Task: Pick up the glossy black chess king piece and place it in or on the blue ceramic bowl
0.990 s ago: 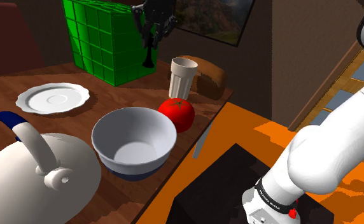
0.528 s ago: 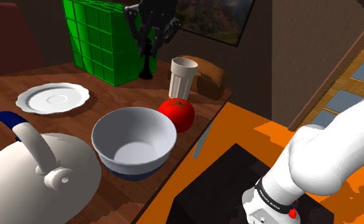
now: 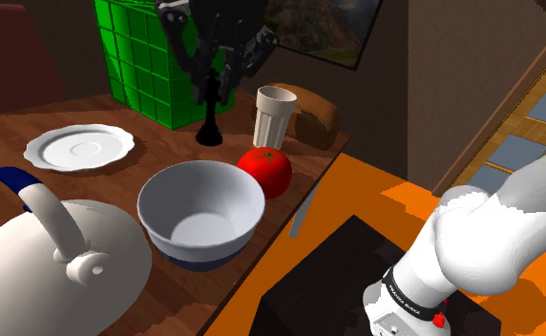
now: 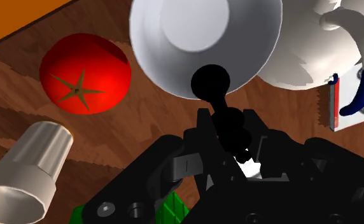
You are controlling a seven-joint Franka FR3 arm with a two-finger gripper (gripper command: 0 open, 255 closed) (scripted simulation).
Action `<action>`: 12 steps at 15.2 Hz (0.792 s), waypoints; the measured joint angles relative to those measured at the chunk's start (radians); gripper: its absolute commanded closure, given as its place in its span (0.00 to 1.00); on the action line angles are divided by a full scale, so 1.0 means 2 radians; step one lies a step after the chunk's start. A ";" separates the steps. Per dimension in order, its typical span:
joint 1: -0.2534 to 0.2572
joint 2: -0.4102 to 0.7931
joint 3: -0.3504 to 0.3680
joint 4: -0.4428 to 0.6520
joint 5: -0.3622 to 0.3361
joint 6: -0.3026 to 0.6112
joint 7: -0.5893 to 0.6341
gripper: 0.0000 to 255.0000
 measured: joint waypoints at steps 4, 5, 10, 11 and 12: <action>0.008 -0.008 0.014 -0.016 0.004 0.009 0.020 1.00; 0.008 -0.008 0.015 -0.022 0.005 0.015 0.021 1.00; 0.011 -0.019 0.015 -0.064 0.010 0.047 0.020 1.00; 0.011 -0.019 0.015 -0.071 0.010 0.054 0.020 1.00; 0.012 -0.019 0.016 -0.080 0.011 0.062 0.020 1.00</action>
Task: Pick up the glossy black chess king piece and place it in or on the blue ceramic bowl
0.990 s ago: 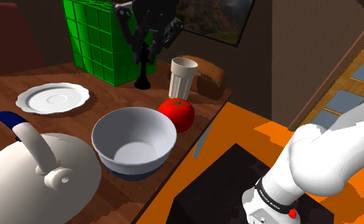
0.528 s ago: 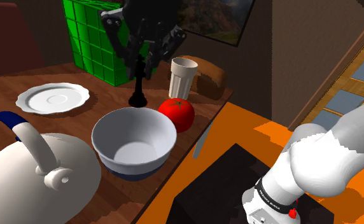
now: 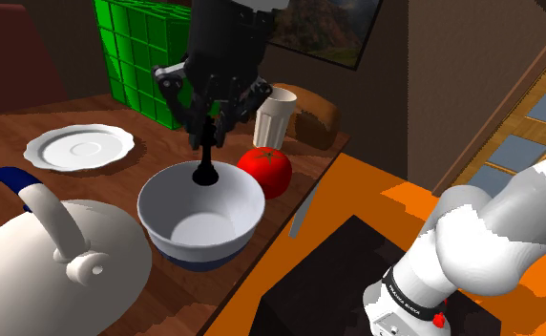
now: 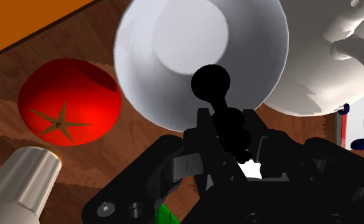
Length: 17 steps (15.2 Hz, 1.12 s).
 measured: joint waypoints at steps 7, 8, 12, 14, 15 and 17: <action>0.003 -0.005 0.003 -0.047 0.004 0.042 0.001 1.00; 0.003 -0.006 0.003 -0.049 0.004 0.044 0.001 1.00; 0.003 -0.006 0.003 -0.051 0.004 0.045 0.001 1.00; 0.003 -0.006 0.003 -0.051 0.004 0.046 0.001 0.00; 0.003 -0.006 0.003 -0.051 0.004 0.046 0.001 0.00; 0.003 -0.006 0.003 -0.051 0.004 0.046 0.001 0.00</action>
